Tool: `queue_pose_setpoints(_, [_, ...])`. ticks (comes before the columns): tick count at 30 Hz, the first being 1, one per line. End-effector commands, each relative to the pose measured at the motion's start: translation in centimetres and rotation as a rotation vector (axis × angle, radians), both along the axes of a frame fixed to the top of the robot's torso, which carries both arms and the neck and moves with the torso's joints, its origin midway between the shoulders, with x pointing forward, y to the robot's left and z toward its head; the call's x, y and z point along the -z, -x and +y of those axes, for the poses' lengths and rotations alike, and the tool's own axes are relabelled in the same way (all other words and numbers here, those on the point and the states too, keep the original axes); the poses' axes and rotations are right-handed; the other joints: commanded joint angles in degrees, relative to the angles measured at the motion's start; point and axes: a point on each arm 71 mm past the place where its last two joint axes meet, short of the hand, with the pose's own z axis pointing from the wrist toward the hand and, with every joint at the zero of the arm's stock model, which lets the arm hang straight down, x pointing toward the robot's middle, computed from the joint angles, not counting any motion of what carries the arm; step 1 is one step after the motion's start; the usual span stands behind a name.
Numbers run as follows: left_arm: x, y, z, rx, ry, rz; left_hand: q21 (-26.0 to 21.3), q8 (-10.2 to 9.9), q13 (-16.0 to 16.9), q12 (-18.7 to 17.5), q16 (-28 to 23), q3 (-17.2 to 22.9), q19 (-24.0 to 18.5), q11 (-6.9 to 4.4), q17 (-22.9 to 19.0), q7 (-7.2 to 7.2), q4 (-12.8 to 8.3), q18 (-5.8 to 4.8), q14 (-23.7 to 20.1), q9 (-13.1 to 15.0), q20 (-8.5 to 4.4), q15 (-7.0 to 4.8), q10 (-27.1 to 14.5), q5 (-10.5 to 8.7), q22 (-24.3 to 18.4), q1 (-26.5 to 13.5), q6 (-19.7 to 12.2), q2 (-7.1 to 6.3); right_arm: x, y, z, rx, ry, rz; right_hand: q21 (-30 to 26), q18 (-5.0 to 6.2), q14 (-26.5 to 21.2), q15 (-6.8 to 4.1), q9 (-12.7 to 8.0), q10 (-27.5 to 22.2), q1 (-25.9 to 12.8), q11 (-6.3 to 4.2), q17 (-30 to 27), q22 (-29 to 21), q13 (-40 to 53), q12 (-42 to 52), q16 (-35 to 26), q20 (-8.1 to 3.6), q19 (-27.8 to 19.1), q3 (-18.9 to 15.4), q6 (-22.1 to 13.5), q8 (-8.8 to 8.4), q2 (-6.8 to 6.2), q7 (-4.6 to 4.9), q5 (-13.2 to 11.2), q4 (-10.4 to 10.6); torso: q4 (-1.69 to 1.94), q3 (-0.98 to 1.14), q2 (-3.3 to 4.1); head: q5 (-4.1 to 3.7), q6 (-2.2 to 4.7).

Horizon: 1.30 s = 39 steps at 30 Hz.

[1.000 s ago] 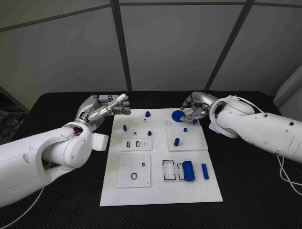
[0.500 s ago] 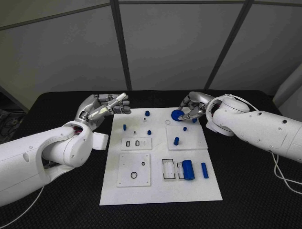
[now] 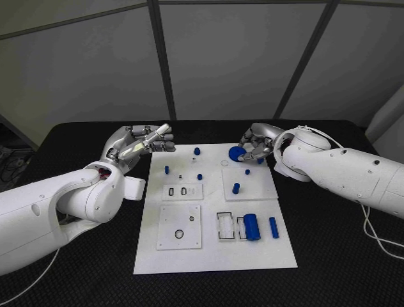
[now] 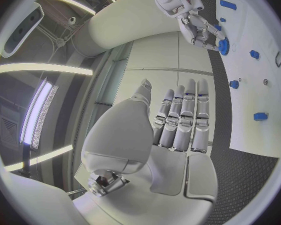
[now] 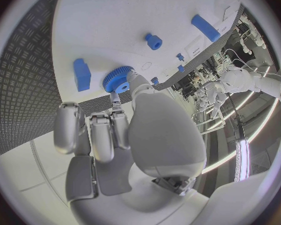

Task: Assemble the parts on the task board

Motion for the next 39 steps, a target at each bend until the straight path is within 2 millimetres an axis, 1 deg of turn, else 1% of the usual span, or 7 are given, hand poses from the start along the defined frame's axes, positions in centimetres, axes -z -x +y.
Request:
queue_pose_setpoints(1, [-0.1, 0.0, -0.2, 0.018, 0.003, -0.003, 0.08, -0.04, -0.01, -0.12, -0.21, 0.06, -0.39, -0.10, 0.08, 0.21, -0.40, -0.61, -0.43, -0.01, 0.06, -0.03, -0.11, -0.24, -0.10, 0.19, -0.02, 0.42, 0.0, -0.1, 0.1, 0.003, 0.027, -0.002, 0.33, -0.40, 5.35, 0.40, 0.05, 1.49, -0.23, 0.15, 11.64, 0.23, 8.02, 0.28, 0.27, -0.08, 0.51, 0.02, 0.39, 0.22, 0.62, 0.22, 0.15, 0.35, 0.05, -0.01, 0.02, -0.05, -0.05])
queue_pose_setpoints(13, [0.0, 0.0, -0.2, 0.018, 0.002, 0.000, 0.08, -0.05, -0.01, -0.12, -0.24, 0.05, -0.41, -0.09, 0.09, 0.22, -0.41, -0.61, -0.44, -0.01, 0.07, -0.02, -0.12, -0.25, -0.10, 0.17, -0.03, 0.42, -0.1, -0.1, 0.5, 0.007, 0.035, -0.015, 0.47, -0.46, 5.39, 0.44, 0.03, 1.52, -0.94, 0.17, 11.83, 0.50, 8.19, 0.42, 0.35, -0.03, 0.67, -0.30, 0.48, 0.43, 0.67, 0.21, 0.10, 0.78, 0.02, 0.00, -0.03, 0.03, -0.24])
queue_pose_setpoints(20, [0.0, -0.1, -0.2, 0.019, 0.002, 0.002, 0.08, -0.05, -0.01, -0.12, -0.24, 0.05, -0.41, -0.09, 0.09, 0.22, -0.41, -0.61, -0.44, -0.01, 0.07, -0.02, -0.12, -0.25, -0.10, 0.17, -0.03, 0.42, -0.1, -0.1, 0.7, 0.005, 0.039, -0.018, 0.71, -0.54, 5.46, 0.38, 0.09, 1.77, -2.00, 0.05, 12.23, 0.96, 8.69, 0.82, 0.49, -0.04, 0.92, -0.54, 1.21, 1.06, 1.06, 0.03, 1.38, 1.40, 0.00, 0.00, -0.02, 0.05, -0.20])
queue_pose_setpoints(23, [0.0, -0.1, -0.2, 0.018, 0.002, 0.002, 0.08, -0.05, -0.01, -0.12, -0.24, 0.05, -0.41, -0.09, 0.09, 0.22, -0.41, -0.61, -0.44, -0.01, 0.07, -0.02, -0.12, -0.25, -0.10, 0.17, -0.03, 0.42, -0.1, -0.1, 0.8, 0.003, 0.054, -0.025, 0.89, -0.60, 5.49, 0.23, 0.20, 1.99, -1.35, -0.15, 12.40, 1.32, 9.03, 1.08, 0.55, -0.14, 1.15, -0.17, 2.11, 1.58, 1.36, -0.19, 0.73, 0.87, -0.01, 0.00, -0.02, 0.04, -0.22])
queue_pose_setpoints(27, [0.0, -0.1, -0.2, 0.018, 0.001, 0.003, 0.08, -0.05, -0.01, -0.12, -0.24, 0.05, -0.41, -0.09, 0.09, 0.22, -0.41, -0.61, -0.44, -0.01, 0.07, -0.02, -0.12, -0.25, -0.10, 0.17, -0.03, 0.42, -0.3, -0.1, 0.8, 0.003, 0.085, -0.053, 1.15, -0.70, 5.55, -0.18, 0.32, 2.50, 1.56, -0.63, 12.67, 1.85, 9.79, 1.67, 0.65, -0.49, 1.46, 2.19, 4.26, 2.39, 2.96, -0.69, -2.78, -1.16, 0.01, 0.02, -0.01, 0.02, -0.30])
queue_pose_setpoints(30, [0.0, -0.1, -0.1, 0.017, 0.001, 0.003, 0.08, -0.05, -0.01, -0.12, -0.24, 0.05, -0.41, -0.09, 0.09, 0.22, -0.41, -0.61, -0.44, -0.01, 0.07, -0.02, -0.12, -0.25, -0.10, 0.17, -0.03, 0.42, -0.4, 0.0, 0.9, 0.002, 0.094, -0.068, 1.21, -0.73, 5.56, -0.47, 0.34, 2.56, 3.00, -0.96, 12.75, 2.00, 9.90, 1.73, 0.67, -0.73, 1.53, 3.78, 5.44, 2.61, 3.69, -1.05, -3.40, -2.27, -0.02, 0.02, 0.00, -0.01, -0.39])
queue_pose_setpoints(39, [0.0, -0.1, -0.1, 0.016, 0.000, 0.005, 0.08, -0.06, -0.01, -0.13, -0.29, 0.03, -0.44, -0.08, 0.10, 0.24, -0.43, -0.61, -0.44, -0.02, 0.08, -0.01, -0.14, -0.26, -0.10, 0.17, -0.04, 0.44, -0.9, 0.2, 1.4, -0.018, 0.086, -0.129, 1.32, -0.79, 5.59, -0.62, 0.20, 2.65, 3.37, -1.08, 12.89, 2.25, 10.04, 1.80, 0.72, -0.92, 1.66, 4.90, 5.96, 2.33, 3.72, -1.16, -3.47, -3.00, 0.05, 0.02, 0.00, 0.02, -0.42])
